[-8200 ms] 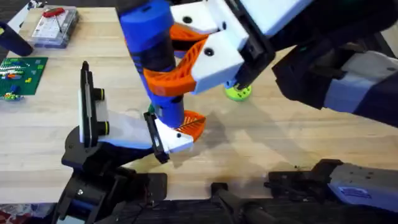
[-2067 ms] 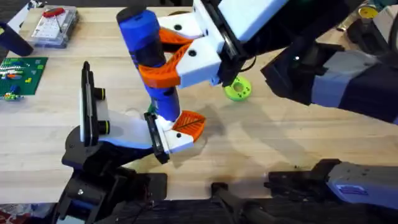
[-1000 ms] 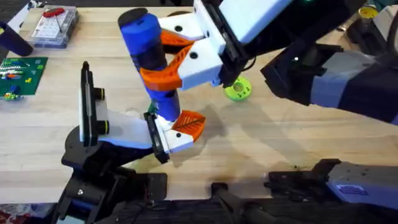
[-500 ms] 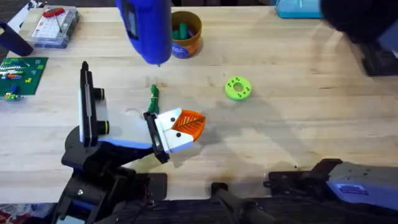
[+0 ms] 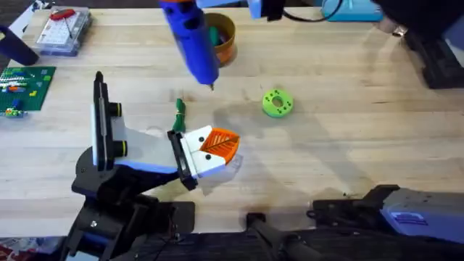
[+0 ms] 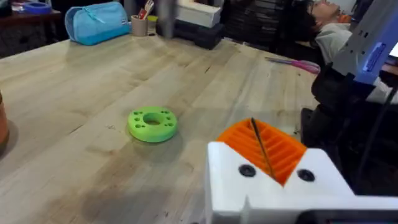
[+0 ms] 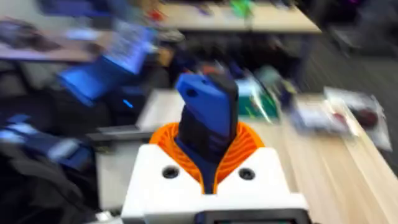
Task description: Pick up the gripper from the table and insert it into the empty holder that is missing its gripper. Then pick up a screw, insert it into the mounting hole, and use the screwdriver to tighten it. Finally, clean up the table by picking up the vegetable and placing it into the bucket.
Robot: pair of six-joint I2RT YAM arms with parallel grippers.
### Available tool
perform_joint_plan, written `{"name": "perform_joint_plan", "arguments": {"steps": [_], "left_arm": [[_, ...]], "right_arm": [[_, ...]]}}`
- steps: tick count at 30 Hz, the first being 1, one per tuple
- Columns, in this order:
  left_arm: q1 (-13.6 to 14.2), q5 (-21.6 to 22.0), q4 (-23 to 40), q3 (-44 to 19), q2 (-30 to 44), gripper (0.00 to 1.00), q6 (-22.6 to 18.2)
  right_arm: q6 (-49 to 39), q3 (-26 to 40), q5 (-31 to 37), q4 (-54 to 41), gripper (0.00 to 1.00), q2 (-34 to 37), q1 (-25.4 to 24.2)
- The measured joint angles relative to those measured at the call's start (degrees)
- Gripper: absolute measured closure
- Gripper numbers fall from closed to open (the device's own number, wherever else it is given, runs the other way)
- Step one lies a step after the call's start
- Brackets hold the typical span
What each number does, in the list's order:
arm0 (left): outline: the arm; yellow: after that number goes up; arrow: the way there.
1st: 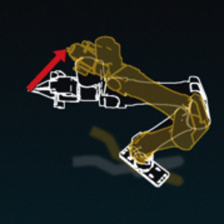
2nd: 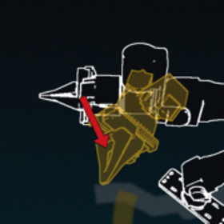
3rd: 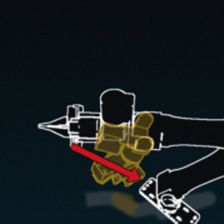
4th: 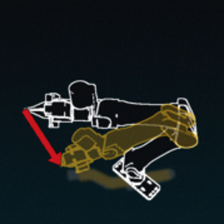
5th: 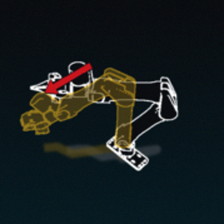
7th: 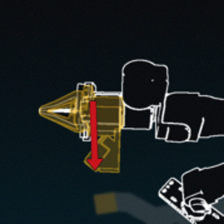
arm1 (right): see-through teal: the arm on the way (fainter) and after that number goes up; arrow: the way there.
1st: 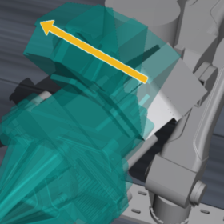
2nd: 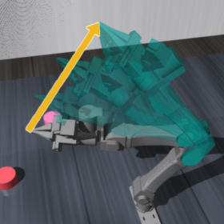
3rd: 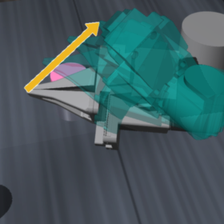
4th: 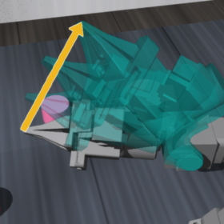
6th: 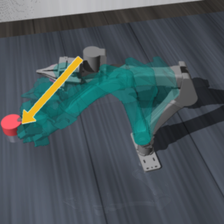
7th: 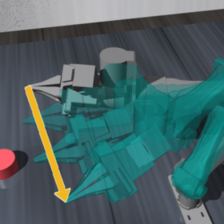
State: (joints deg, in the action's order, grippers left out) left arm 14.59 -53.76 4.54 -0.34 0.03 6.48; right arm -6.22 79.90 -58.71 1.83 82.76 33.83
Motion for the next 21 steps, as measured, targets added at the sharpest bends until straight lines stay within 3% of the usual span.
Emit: {"name": "perform_joint_plan", "arguments": {"steps": [7,10,21], "left_arm": [[0.00,0.00,-0.02,0.00,0.00,0.985,0.00],[0.00,0.00,0.00,0.00,0.00,0.985,0.00],[0.00,0.00,0.00,0.00,0.00,0.985,0.00]], "right_arm": [[-13.65,5.50,15.91,-23.78,0.950,0.15,-7.78],[-18.82,6.86,24.79,-29.61,0.950,0.14,-9.94],[-27.86,7.17,56.89,-48.77,0.951,0.13,-10.65]]}}
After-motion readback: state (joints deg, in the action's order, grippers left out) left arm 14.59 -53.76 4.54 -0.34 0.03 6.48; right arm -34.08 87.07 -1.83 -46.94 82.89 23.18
